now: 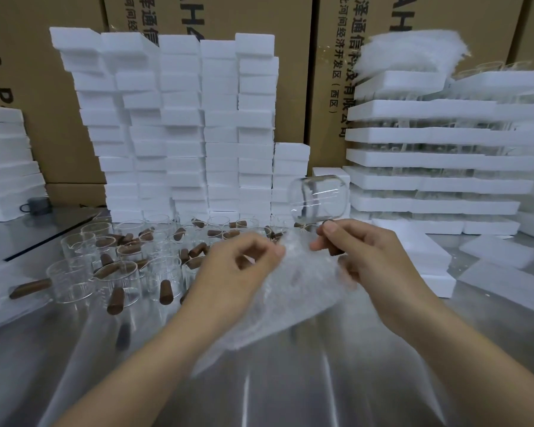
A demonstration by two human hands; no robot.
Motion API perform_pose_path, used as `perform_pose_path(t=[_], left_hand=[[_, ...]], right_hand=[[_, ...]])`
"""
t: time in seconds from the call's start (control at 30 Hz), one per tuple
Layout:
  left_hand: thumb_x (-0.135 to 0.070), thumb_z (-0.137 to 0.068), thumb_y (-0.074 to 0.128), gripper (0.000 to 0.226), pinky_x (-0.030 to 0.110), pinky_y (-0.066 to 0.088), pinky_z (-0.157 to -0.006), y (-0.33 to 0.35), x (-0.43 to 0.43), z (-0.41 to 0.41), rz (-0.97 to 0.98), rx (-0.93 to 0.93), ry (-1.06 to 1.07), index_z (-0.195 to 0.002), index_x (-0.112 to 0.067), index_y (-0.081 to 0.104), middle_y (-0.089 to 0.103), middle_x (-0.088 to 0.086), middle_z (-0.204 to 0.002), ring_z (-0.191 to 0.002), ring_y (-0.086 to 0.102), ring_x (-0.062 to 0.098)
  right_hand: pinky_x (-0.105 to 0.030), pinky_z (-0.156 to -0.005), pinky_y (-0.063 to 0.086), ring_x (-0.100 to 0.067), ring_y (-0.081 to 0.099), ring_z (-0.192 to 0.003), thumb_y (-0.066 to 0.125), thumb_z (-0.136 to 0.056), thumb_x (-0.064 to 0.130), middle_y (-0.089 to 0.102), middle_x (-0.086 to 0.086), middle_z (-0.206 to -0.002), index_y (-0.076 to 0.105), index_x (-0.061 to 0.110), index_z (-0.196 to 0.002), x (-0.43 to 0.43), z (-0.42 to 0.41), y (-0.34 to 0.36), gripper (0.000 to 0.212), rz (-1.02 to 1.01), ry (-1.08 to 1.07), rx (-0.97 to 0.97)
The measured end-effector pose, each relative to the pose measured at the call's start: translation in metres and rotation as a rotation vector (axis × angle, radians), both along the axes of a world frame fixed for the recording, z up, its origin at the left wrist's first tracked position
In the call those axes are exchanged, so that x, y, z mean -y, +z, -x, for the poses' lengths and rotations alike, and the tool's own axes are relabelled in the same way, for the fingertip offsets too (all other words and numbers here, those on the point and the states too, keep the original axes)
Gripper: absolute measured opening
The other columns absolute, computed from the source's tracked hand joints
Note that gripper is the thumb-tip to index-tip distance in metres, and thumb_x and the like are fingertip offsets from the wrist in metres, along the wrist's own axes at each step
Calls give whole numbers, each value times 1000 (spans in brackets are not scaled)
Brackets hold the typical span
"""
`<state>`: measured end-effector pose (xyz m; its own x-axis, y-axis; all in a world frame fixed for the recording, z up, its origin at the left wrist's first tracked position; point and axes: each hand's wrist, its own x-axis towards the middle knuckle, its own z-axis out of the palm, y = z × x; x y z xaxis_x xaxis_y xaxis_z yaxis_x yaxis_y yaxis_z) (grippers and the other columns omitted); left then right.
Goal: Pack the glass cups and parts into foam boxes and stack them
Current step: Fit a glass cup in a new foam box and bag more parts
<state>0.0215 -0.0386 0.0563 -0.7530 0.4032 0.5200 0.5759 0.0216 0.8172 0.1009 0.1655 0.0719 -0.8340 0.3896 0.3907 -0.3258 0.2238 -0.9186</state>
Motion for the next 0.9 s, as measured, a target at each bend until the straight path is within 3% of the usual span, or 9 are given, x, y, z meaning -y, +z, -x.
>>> perform_pose_path(t=[0.1,0.2,0.3,0.43,0.5,0.63,0.77,0.9], left_hand=[[-35,-97,75,11,9,45,-70,8,8,3,-173,55,91,-88,-33,80,77,-4,-88,-78,64,4],[-34,-101,72,16,11,46,-68,14,17,5,-310,40,194,-90,-24,79,75,3,-90,-77,61,7],[-36,-103,70,20,7,46,-67,19,21,5,-384,34,265,-92,-21,78,72,-10,-82,-74,60,0],[-38,-103,69,20,6,42,-66,19,18,-1,-378,-7,303,-91,-23,77,68,-19,-78,-71,56,-4],[-39,-103,68,21,8,42,-65,18,17,-3,-363,-32,298,-89,-25,76,66,-20,-76,-68,54,-3],[-38,-102,69,23,9,40,-61,17,15,-5,-329,-30,259,-86,-23,75,61,-17,-71,-62,48,-1],[-37,-101,70,22,10,42,-63,16,14,-7,-304,-19,224,-85,-24,78,65,-10,-73,-65,51,2],[-43,-99,71,17,13,44,-67,15,13,-16,-202,-200,215,-87,-32,77,70,-9,-84,-73,59,5]], right_hand=[[-19,-58,46,-17,59,-60,69,-101,36,79,3,-85,81,25,-94,9,-2,-2,18,-113,50,-18],[-18,-67,47,-9,67,-64,70,-102,33,80,-3,-86,80,26,-95,14,-3,-3,14,-184,51,-42],[-25,-81,52,-7,74,-89,71,-101,32,80,8,-91,79,30,-97,14,-6,-2,10,-350,6,-49],[-32,-75,52,-12,64,-80,68,-98,40,74,16,-87,74,38,-93,12,-11,2,9,-669,-114,-33],[-24,-70,47,-8,60,-78,67,-99,39,69,21,-82,71,40,-89,5,-14,7,11,-800,-89,-37],[-5,-64,40,1,57,-63,70,-103,30,70,17,-79,79,29,-97,-11,-22,21,11,-736,159,-14],[-11,-76,45,-1,67,-82,68,-102,37,79,3,-91,82,32,-97,-24,-24,28,16,-623,322,124],[-25,-74,50,-6,69,-79,70,-100,38,78,10,-86,82,33,-96,-27,-21,19,13,-797,126,230]])
